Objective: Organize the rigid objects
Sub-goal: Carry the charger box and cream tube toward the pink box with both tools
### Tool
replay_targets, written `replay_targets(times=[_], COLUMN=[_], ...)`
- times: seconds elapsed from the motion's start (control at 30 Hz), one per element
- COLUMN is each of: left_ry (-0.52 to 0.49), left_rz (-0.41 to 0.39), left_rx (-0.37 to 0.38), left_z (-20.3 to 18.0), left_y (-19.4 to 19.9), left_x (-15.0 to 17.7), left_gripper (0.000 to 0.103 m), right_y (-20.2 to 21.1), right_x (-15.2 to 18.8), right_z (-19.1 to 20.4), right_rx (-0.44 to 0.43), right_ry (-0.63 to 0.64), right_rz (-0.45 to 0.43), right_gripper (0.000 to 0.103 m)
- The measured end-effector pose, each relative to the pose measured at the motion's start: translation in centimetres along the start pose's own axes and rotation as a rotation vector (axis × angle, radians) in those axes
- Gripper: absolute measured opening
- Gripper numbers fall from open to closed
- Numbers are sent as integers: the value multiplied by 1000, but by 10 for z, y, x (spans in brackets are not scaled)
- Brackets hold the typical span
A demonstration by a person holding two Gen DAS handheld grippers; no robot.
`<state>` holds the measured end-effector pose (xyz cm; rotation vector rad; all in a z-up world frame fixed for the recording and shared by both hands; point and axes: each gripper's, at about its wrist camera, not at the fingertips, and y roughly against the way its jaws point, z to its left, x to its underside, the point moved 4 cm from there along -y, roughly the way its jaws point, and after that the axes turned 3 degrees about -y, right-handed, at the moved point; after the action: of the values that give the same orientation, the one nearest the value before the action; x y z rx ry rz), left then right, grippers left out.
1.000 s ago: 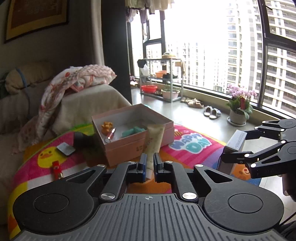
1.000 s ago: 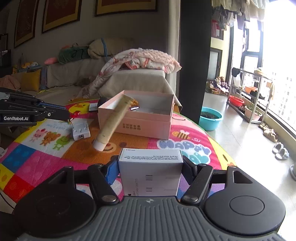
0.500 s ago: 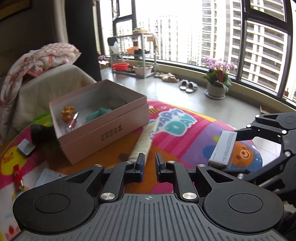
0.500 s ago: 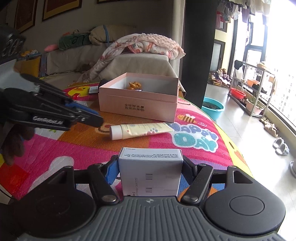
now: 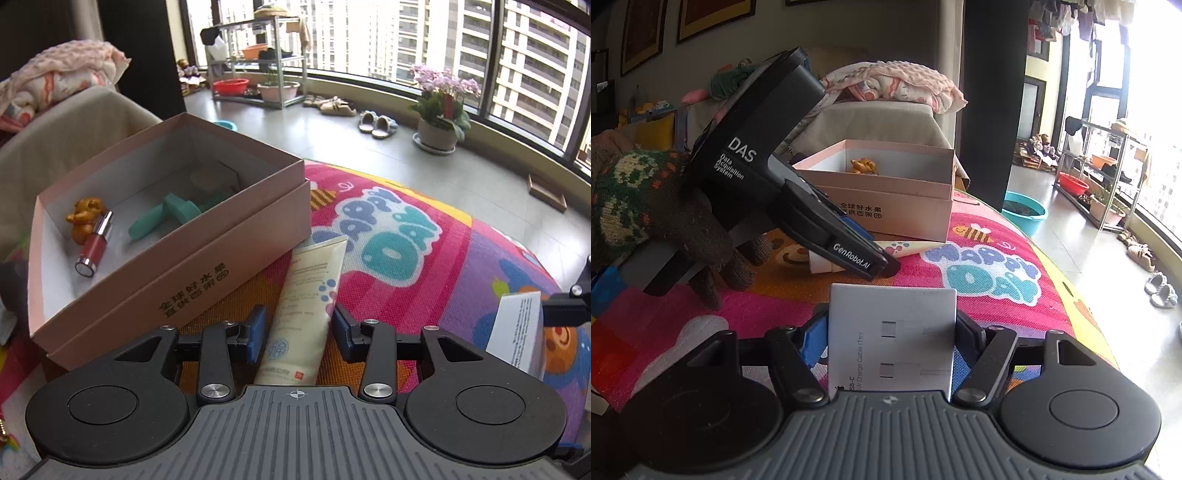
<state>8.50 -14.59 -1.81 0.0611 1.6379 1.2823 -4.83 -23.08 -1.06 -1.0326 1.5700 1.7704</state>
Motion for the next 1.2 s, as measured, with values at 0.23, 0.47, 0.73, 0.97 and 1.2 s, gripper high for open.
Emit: replay_targets(times=[0.23, 0.47, 0.73, 0.97, 1.2], left_ry=[19, 41, 71, 31, 72], left_rz=[-45, -58, -61, -129, -321], left_rx=[29, 13, -11, -7, -34], left_z=[2, -3, -16, -24, 17], left_y=[2, 34, 85, 121, 158], left_x=[5, 39, 90, 98, 38], left_gripper=[43, 30, 29, 28, 27], right_y=[-16, -18, -22, -5, 31], right_x=[11, 13, 10, -2, -84], right_z=[-4, -6, -4, 1, -18], right_rx=[3, 18, 12, -4, 16], right_ry=[-24, -43, -49, 35, 47], right_rz=[74, 99, 104, 100, -83], right_gripper=[83, 86, 80, 69, 27])
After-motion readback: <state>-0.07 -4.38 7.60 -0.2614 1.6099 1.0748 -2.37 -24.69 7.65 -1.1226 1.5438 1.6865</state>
